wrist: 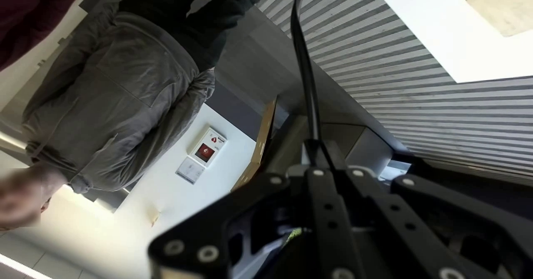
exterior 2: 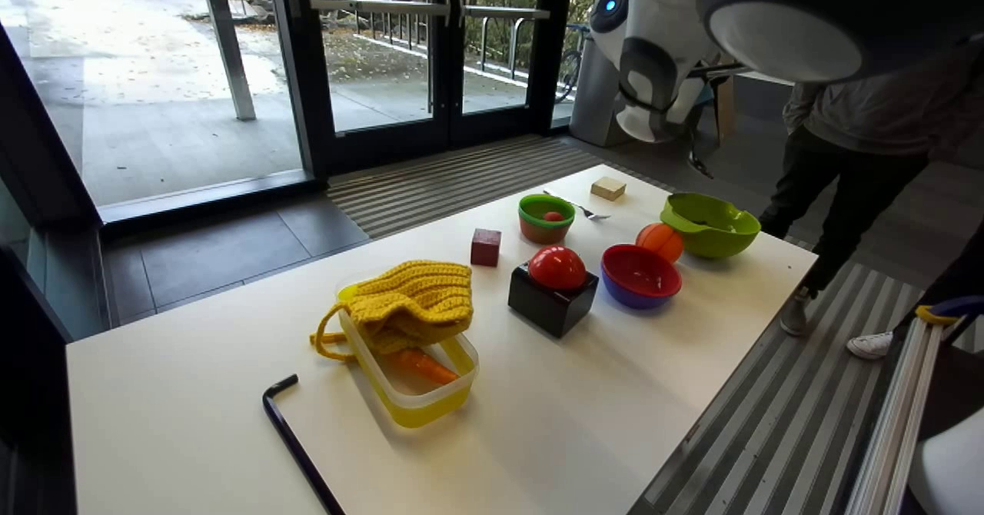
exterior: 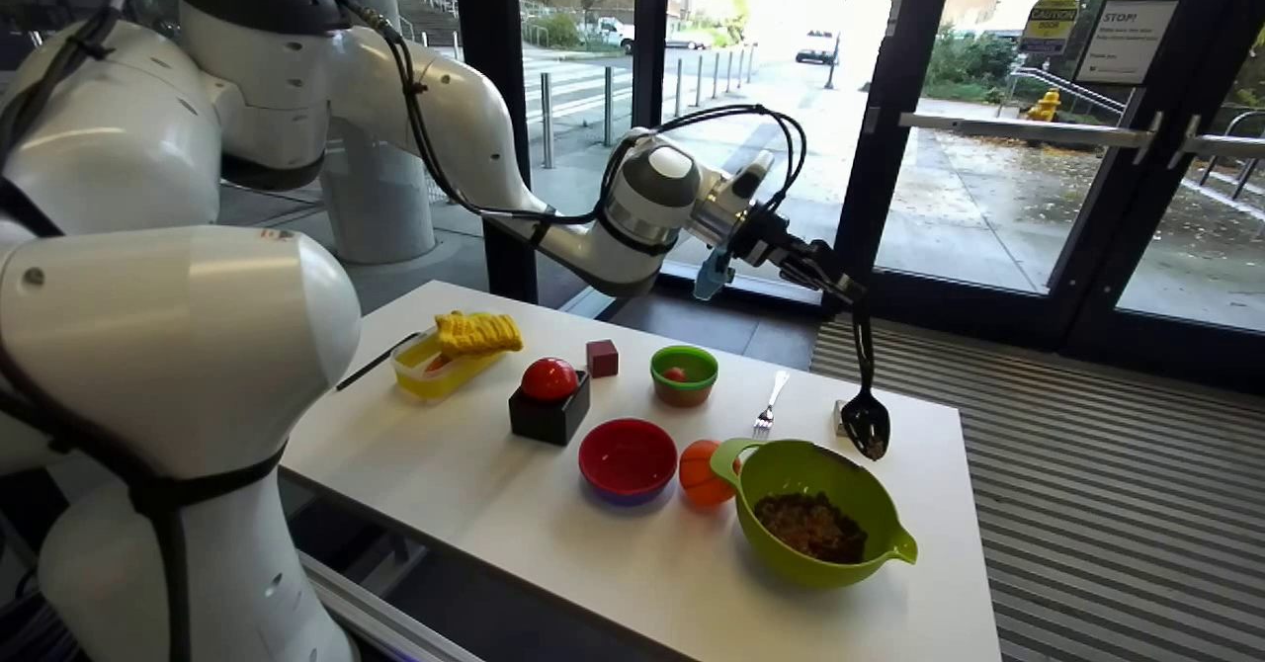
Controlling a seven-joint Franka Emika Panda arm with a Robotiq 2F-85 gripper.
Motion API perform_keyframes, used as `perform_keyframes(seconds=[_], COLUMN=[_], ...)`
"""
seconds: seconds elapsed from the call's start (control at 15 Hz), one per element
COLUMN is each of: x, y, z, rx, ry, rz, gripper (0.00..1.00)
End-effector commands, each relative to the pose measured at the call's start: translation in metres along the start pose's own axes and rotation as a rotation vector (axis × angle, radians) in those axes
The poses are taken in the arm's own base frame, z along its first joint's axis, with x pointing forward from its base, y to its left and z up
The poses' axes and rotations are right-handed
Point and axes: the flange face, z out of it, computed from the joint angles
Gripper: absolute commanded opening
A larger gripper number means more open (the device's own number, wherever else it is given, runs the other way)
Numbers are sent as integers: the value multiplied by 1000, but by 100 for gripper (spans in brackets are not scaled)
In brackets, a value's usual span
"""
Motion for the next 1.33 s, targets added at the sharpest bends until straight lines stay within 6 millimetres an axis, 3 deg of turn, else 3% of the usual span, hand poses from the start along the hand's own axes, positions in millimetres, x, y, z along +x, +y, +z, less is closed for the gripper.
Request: perform_keyframes(seconds=[0.0, 0.47, 1.07, 1.27], x=[-2, -10, -9, -9], y=[15, 27, 58, 70], z=[-11, -10, -8, 1], rx=[15, 62, 238, 289], ry=[-32, -107, -220, -267], rz=[21, 58, 99, 103], gripper=[1, 1, 1, 1])
